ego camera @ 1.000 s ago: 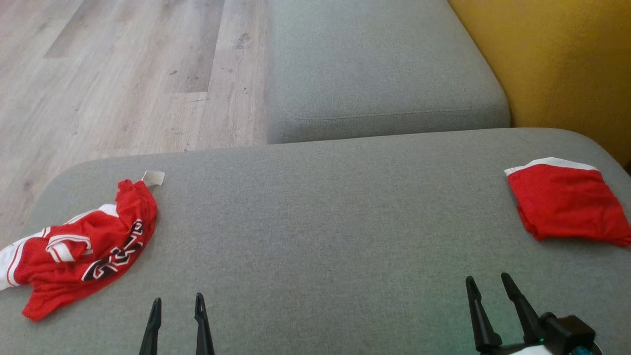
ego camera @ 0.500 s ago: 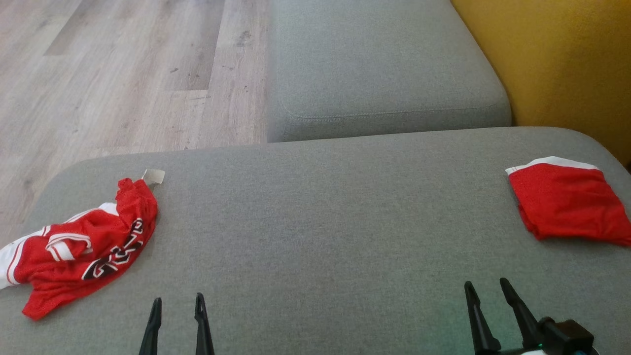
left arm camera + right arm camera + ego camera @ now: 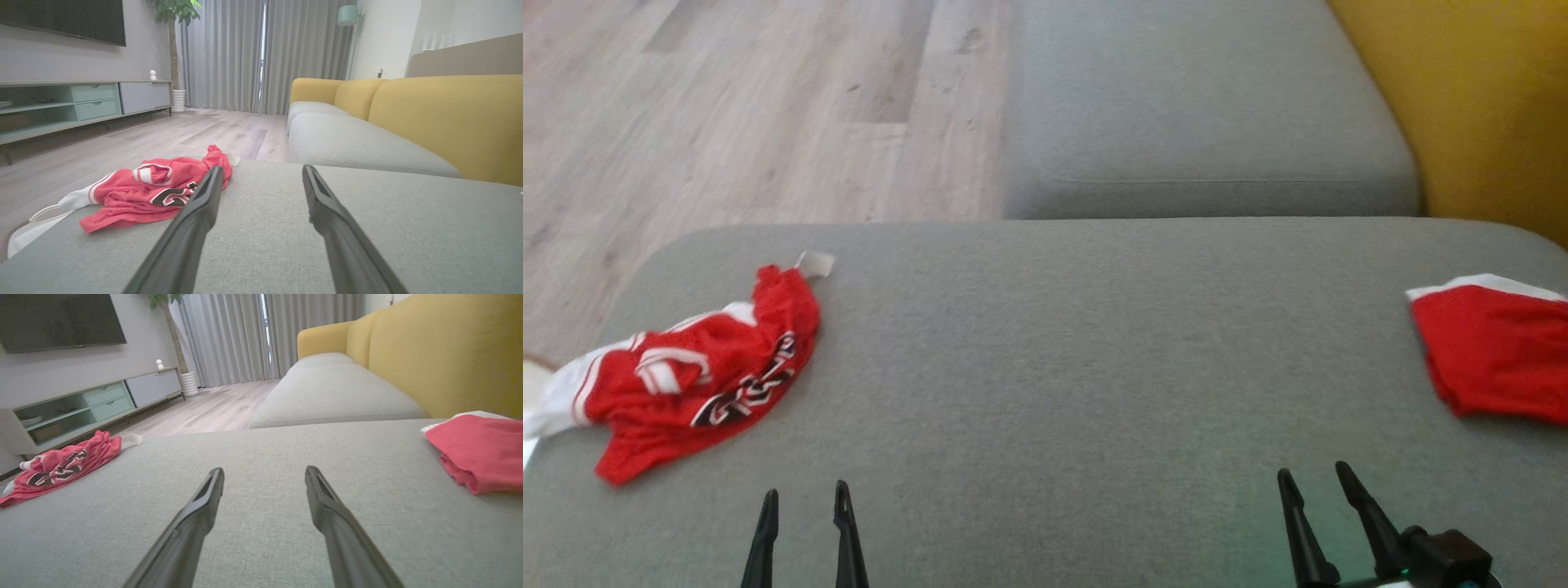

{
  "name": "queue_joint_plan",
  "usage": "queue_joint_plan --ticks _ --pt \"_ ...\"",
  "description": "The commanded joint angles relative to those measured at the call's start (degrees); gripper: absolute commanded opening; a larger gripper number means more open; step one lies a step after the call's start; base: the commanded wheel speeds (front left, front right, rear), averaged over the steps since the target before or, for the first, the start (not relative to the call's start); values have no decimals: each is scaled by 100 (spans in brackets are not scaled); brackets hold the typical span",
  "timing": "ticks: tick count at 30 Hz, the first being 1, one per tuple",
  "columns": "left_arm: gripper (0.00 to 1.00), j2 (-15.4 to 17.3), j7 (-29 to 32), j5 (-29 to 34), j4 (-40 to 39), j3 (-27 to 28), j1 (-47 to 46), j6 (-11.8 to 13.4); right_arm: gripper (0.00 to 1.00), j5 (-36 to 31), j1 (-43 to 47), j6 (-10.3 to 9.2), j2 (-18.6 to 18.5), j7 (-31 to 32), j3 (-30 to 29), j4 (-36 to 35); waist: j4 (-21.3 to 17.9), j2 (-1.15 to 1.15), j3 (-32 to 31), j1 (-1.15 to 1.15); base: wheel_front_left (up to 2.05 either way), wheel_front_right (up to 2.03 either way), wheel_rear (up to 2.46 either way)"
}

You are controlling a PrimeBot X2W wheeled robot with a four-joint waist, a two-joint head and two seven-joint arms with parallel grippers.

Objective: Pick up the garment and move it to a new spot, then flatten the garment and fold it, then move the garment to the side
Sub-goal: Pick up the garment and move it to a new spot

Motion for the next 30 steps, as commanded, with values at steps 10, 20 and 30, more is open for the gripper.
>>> queue_joint_plan --ticks 10,20,30 --pt "100 -32 -29 44 -270 383 -293 11 100 -56 -494 -4 -9 -63 489 -215 966 0 316 0 0 0 0" --pt "100 -32 -29 79 -333 527 -239 -15 100 -47 -627 -4 45 -63 647 -158 1611 0 377 0 0 0 0" --pt "100 -32 -29 113 -361 603 -257 -63 100 -38 -653 -4 83 -63 661 -152 1833 0 421 0 0 0 0"
